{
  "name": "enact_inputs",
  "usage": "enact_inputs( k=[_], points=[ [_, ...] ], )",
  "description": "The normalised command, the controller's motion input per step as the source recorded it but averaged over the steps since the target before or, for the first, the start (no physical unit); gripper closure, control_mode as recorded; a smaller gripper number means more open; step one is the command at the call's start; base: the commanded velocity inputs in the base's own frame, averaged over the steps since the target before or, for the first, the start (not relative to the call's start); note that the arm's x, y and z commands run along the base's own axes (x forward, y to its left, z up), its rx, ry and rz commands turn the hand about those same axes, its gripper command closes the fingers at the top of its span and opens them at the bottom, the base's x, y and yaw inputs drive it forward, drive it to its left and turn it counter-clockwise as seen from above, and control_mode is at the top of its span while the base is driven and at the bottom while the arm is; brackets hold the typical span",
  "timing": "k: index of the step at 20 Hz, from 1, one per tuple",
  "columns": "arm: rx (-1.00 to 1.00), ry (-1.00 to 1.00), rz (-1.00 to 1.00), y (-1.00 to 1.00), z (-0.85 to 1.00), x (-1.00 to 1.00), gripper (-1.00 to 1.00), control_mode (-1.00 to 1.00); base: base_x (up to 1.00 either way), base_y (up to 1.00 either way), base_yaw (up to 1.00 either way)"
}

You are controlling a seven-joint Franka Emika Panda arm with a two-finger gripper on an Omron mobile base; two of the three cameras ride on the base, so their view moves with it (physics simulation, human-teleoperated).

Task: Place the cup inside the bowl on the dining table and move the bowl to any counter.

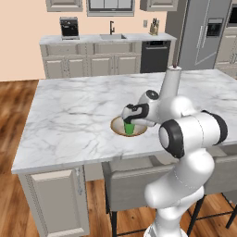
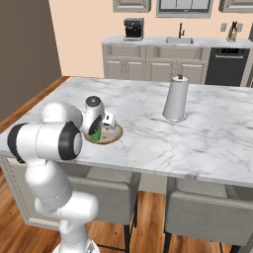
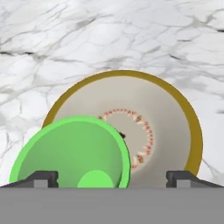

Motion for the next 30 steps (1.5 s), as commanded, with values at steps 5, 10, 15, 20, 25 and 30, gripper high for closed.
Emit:
enact_inputs(
  k=[5,10,15,20,25,30],
  points=[
    [0.00,-0.07,0.00,-0.02,0.17,-0.15,-1.00,-1.00,0.00,0.00,0.00],
    [0.00,-0.01,0.00,-0.04,0.32,-0.06,-1.00,-1.00,0.00,0.00,0.00],
    [0.00,0.00,0.00,-0.01,0.40,0.00,-1.00,-1.00,0.00,0.00,0.00],
    [0.00,0.00,0.00,-0.02,0.45,-0.01,-1.00,-1.00,0.00,0.00,0.00],
    [0.00,0.07,0.00,-0.24,0.22,-0.24,-1.00,-1.00,0.00,0.00,0.00],
    [0.00,0.19,0.00,-0.24,0.00,-0.21,-1.00,-1.00,0.00,0.00,0.00]
  ],
)
